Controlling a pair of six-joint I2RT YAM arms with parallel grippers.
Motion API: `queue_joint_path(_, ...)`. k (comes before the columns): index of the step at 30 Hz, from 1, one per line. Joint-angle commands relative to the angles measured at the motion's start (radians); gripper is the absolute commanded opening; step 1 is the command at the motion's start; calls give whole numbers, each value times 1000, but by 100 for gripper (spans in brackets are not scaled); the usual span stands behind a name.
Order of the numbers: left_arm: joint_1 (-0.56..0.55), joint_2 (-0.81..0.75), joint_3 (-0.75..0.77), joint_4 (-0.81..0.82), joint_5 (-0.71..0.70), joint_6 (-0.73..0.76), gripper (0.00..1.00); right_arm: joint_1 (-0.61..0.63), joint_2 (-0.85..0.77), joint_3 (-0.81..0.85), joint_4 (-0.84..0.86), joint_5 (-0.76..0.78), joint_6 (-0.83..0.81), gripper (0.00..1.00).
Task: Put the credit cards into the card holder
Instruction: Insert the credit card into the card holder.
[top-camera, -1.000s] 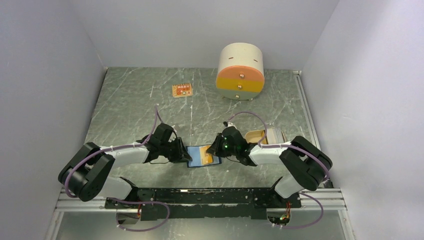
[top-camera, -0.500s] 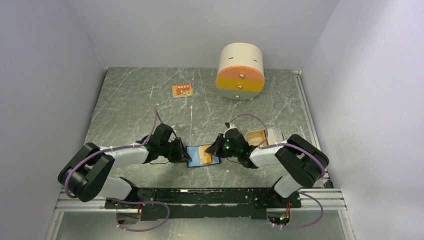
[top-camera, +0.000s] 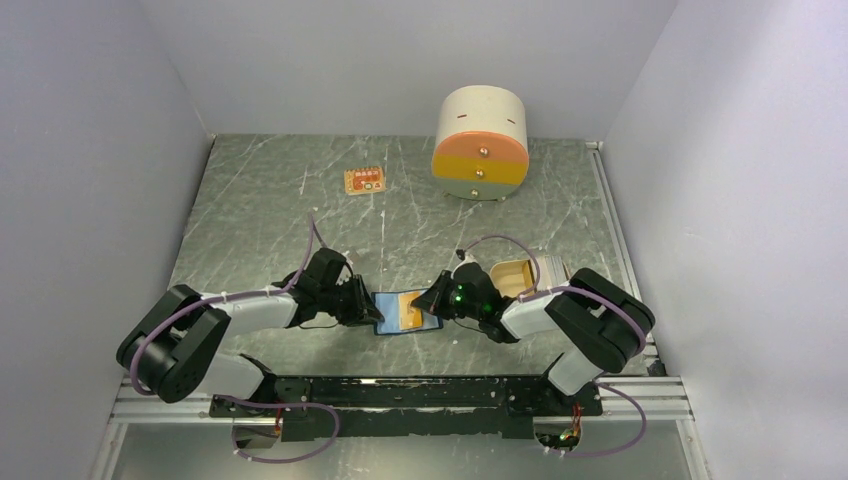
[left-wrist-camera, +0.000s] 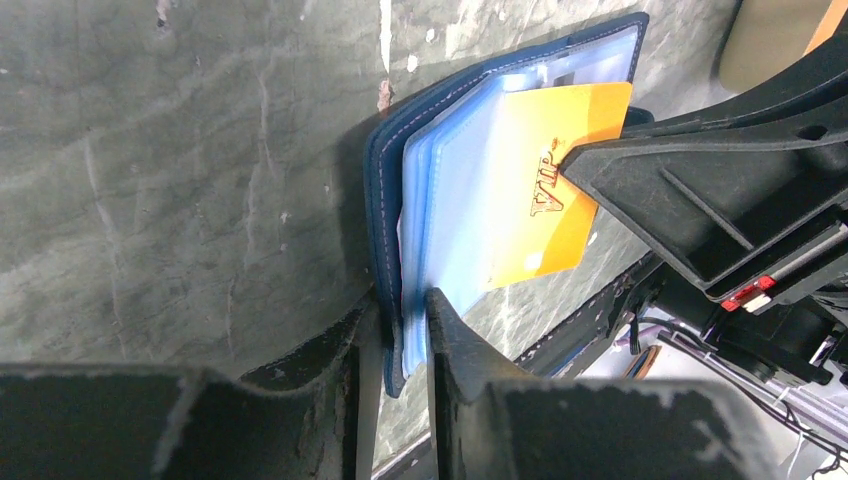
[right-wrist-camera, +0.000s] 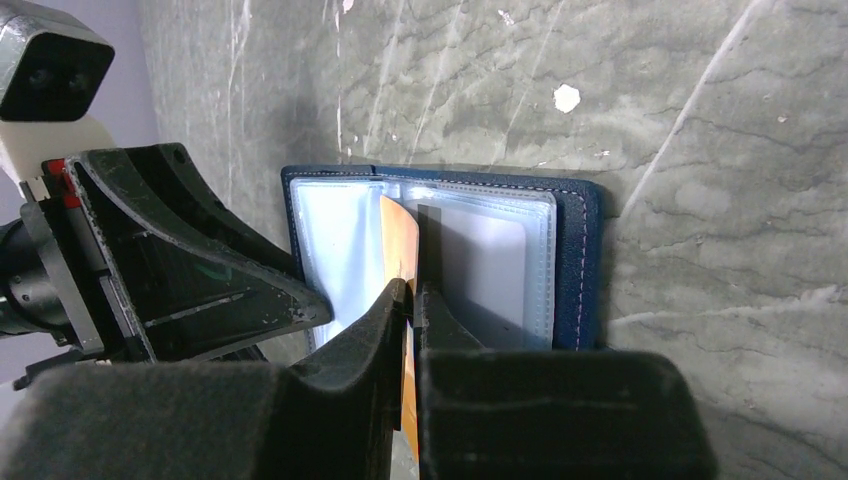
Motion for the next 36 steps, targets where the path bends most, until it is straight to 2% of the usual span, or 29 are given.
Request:
queue_joint_path(1,5,19,8,50,29,-8,26,16,34,-24,-58,21,1,8)
queue_joint_path(14,5,29,17,51,27,-9,26,18,38,-21,-47,-39,-15,7)
queue_joint_path(20,3,27,12,52,26,-10,26,17,85,-29,14,-85,-26,7)
queue_joint_path(22,3,26,10,54,31,-11,26,18,110,-10,17,-106,-42,10)
queue_joint_path(25,4,16,14,41,26,-10,26,17,102,20,-51,-78,-54,19)
queue_joint_path(30,3,-13,15,25,16,-12,26,17,6,96,-320,41,-110,40)
queue_joint_path(33,4,-17,7,29,13,-17,26,17,-13,115,-428,76,-127,43)
queue_joint_path(36,4,-10,4,42,23,-21,25,18,-25,118,-464,78,-131,43)
